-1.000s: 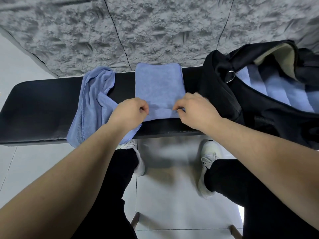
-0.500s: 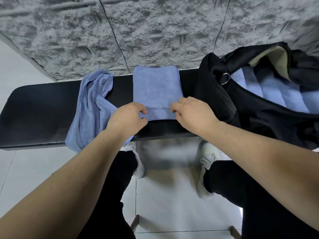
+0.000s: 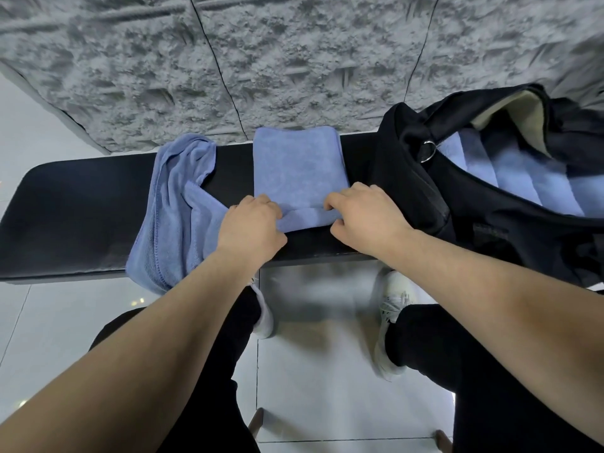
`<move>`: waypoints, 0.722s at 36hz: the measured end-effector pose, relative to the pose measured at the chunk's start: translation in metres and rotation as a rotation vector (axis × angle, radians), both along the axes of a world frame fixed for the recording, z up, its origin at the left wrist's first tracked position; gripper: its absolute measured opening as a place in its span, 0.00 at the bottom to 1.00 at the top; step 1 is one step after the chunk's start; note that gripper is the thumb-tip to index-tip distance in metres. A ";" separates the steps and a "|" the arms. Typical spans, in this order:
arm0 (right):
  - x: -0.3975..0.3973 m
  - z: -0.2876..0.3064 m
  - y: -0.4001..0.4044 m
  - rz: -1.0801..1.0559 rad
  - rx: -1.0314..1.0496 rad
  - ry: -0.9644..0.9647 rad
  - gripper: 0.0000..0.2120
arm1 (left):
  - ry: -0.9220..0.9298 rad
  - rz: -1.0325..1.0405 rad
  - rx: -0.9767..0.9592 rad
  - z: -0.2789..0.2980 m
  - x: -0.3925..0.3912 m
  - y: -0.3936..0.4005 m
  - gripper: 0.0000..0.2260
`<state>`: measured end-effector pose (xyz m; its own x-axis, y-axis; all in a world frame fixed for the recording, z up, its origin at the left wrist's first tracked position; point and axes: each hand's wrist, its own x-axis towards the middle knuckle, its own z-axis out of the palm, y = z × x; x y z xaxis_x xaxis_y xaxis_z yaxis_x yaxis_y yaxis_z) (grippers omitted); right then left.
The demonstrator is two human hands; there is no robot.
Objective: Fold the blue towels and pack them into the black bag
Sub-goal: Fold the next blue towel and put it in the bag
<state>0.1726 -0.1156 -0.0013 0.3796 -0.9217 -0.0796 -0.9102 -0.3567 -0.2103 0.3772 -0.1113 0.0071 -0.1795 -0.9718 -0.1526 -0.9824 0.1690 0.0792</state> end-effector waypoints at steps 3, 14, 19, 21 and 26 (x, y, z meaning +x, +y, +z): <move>-0.003 0.003 0.004 0.005 0.039 0.000 0.16 | 0.050 0.025 0.048 0.001 0.000 0.002 0.13; -0.017 0.015 0.019 0.012 0.200 -0.010 0.19 | 0.242 0.042 0.305 0.009 0.006 0.008 0.10; -0.014 0.014 0.016 -0.078 0.253 -0.046 0.19 | 0.296 0.072 0.365 0.014 0.008 0.005 0.09; -0.013 0.014 0.013 -0.103 0.278 -0.055 0.19 | 0.326 0.087 0.371 0.014 0.008 0.003 0.09; -0.013 0.014 0.007 -0.102 0.278 -0.061 0.19 | 0.378 0.117 0.384 0.009 0.008 -0.003 0.10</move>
